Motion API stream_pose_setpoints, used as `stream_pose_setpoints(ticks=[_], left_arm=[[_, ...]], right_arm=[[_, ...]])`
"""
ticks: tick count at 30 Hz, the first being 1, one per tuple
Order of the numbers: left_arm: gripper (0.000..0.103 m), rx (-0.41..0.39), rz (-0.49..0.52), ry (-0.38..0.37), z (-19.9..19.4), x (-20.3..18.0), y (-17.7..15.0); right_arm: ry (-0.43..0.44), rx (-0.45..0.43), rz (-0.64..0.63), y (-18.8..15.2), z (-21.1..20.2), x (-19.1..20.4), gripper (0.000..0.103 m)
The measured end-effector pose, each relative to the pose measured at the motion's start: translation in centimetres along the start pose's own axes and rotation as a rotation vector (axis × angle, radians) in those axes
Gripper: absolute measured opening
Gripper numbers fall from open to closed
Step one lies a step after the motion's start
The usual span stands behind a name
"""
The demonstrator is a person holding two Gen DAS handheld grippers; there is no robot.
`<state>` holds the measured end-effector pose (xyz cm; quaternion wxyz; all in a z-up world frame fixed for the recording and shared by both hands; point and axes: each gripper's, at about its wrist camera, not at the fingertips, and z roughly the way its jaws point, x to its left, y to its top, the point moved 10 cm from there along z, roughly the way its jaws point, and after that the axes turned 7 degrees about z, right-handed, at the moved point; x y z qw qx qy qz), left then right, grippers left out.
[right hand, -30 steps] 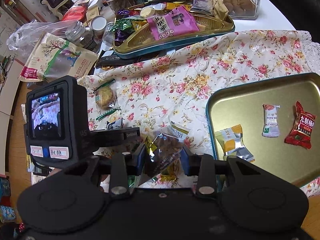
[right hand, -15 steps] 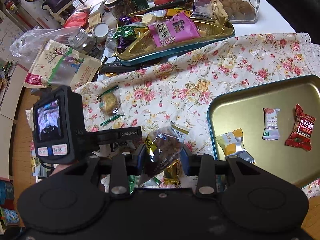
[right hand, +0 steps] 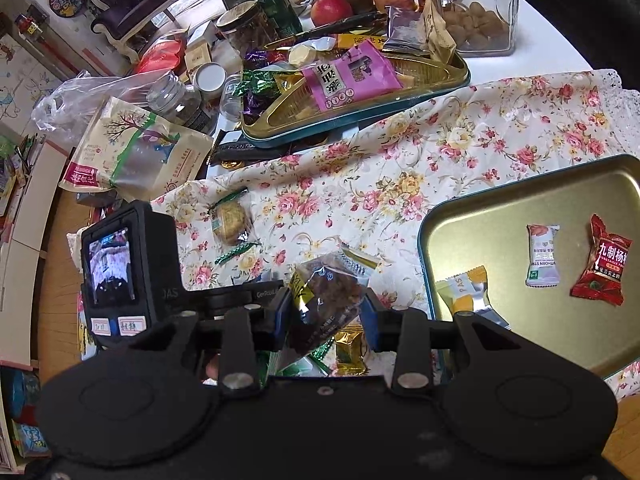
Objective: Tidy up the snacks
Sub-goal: 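Carry the blue-white packet and brown candy over the gold tray with both tools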
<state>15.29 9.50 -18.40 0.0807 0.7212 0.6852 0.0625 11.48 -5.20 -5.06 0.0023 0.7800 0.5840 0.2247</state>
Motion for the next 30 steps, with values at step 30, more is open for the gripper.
stream_pose_setpoints(ticks=[30], left_arm=[[0.052, -0.250, 0.045, -0.015, -13.1, -4.2, 3.8]], right_arm=[[-0.059, -0.158, 0.190, 5.8, -3.6, -7.1, 0.039]])
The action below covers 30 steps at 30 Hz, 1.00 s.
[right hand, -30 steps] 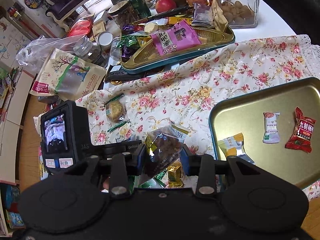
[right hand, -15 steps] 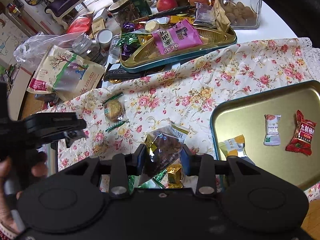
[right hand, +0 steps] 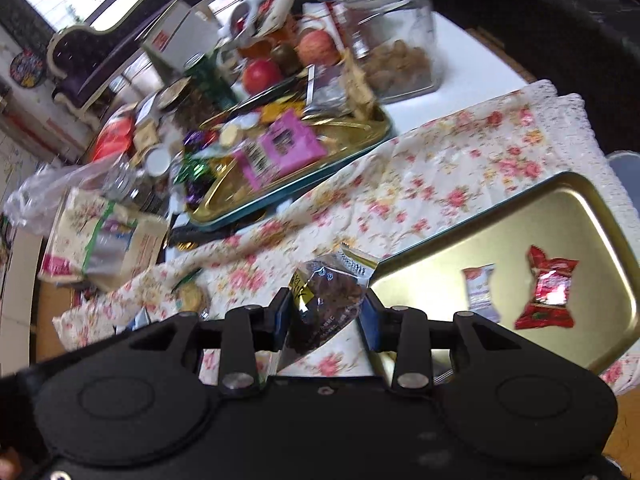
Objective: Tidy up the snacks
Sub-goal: 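Carry the blue-white packet and brown candy over the gold tray with both tools, then open both tools to drop both snacks into the gold tray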
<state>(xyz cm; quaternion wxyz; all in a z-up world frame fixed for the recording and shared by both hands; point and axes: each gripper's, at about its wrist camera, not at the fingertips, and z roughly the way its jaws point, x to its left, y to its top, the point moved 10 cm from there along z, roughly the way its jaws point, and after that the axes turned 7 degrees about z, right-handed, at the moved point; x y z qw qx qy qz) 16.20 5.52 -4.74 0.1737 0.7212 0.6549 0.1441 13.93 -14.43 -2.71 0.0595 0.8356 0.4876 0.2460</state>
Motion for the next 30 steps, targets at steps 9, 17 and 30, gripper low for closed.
stream_pose_setpoints(ticks=[9, 17, 30], left_arm=[[0.052, -0.010, 0.098, -0.076, -0.3, -6.5, -0.1], [0.052, 0.005, 0.150, -0.153, 0.1, -12.2, -0.5], [0.053, 0.048, 0.217, -0.174, 2.4, -18.2, -1.2]], right_arm=[[-0.091, -0.099, 0.106, 3.2, -2.3, -7.6, 0.039], [-0.143, -0.137, 0.186, 4.4, -3.8, -13.5, 0.039], [-0.200, -0.135, 0.244, 4.0, -4.9, -20.2, 0.039]])
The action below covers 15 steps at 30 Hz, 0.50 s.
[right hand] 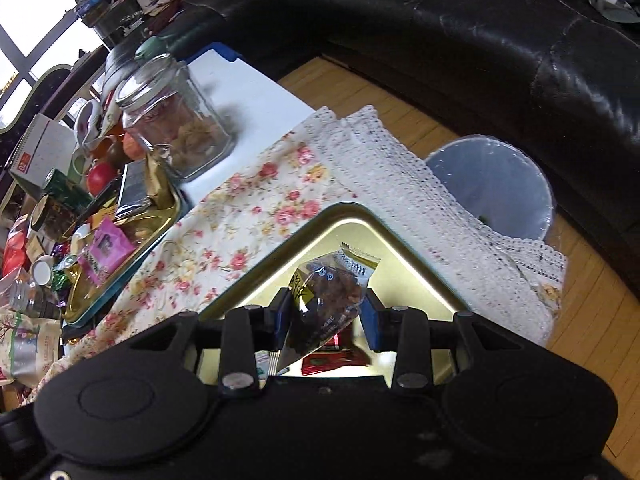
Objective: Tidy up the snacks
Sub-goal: 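Open both tools to drop both snacks into the gold tray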
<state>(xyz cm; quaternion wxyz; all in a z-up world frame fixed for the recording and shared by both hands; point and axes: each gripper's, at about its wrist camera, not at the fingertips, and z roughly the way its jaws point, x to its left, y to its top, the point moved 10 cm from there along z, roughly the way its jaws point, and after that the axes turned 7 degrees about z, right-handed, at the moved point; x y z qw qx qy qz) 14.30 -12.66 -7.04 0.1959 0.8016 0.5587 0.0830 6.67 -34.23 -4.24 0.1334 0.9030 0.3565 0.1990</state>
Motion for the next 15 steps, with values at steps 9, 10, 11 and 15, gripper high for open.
stream_pose_setpoints(ticks=[9, 10, 11, 15], left_arm=[[0.054, 0.021, -0.031, 0.007, 1.1, 0.1, 0.0], [0.054, 0.017, -0.032, 0.010, 1.0, 0.1, 0.1], [0.054, 0.016, -0.033, 0.015, 1.0, 0.2, 0.1], [0.054, 0.026, -0.025, 0.025, 1.0, 0.6, 0.0]], right_arm=[[-0.003, 0.001, 0.011, 0.4, -0.3, -2.0, 0.039], [0.000, 0.001, 0.008, 0.3, -0.3, -2.0, 0.039], [0.001, 0.002, 0.006, 0.3, -0.4, -2.0, 0.039], [-0.004, 0.004, 0.003, 0.3, -0.5, -2.1, 0.039]])
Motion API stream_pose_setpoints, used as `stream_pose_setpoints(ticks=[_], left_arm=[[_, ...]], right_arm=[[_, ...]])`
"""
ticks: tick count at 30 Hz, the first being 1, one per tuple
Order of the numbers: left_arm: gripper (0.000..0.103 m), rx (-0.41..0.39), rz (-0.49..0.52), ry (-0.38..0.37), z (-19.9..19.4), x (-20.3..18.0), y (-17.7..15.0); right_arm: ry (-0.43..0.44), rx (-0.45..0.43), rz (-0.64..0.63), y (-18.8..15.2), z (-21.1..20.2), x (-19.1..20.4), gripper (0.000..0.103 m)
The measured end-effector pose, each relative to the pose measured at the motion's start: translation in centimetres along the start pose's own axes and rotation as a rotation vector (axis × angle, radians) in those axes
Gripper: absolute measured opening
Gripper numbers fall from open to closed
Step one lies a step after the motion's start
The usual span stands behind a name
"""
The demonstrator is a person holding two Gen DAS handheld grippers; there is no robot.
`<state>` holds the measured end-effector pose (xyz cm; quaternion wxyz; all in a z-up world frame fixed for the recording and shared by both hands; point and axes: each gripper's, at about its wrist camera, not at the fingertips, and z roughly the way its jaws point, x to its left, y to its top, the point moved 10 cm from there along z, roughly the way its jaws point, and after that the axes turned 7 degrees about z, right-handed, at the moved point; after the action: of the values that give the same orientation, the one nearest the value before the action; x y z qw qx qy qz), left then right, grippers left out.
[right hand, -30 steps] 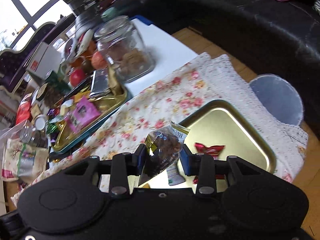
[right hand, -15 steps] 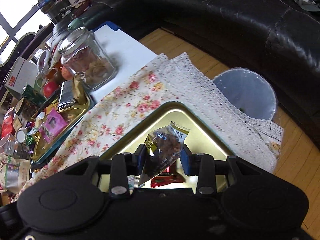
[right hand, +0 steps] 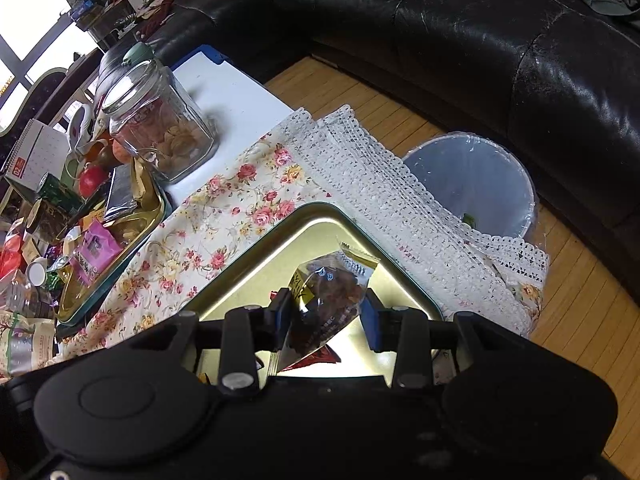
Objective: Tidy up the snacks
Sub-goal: 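Open both tools to drop both snacks into the gold tray, then lower the right tool onto the gold-wrapped candy on the cloth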
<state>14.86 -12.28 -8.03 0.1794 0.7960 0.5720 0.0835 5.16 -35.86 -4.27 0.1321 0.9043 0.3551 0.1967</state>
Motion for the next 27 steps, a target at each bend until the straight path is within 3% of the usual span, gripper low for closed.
stream_pose_setpoints(ticks=[13, 22, 27], left_arm=[[0.054, 0.045, -0.012, 0.103, -0.1, 3.2, -0.9], [0.054, 0.095, -0.027, 0.165, -0.8, 6.8, -2.1], [0.054, 0.107, -0.079, 0.156, -1.5, 9.8, -2.7]], right_arm=[[-0.028, -0.004, -0.021, 0.2, -1.1, 0.6, 0.041], [0.014, -0.017, -0.059, -0.4, -2.0, 5.2, 0.042], [0.047, 0.003, -0.087, -1.4, -1.7, 8.8, 0.042]])
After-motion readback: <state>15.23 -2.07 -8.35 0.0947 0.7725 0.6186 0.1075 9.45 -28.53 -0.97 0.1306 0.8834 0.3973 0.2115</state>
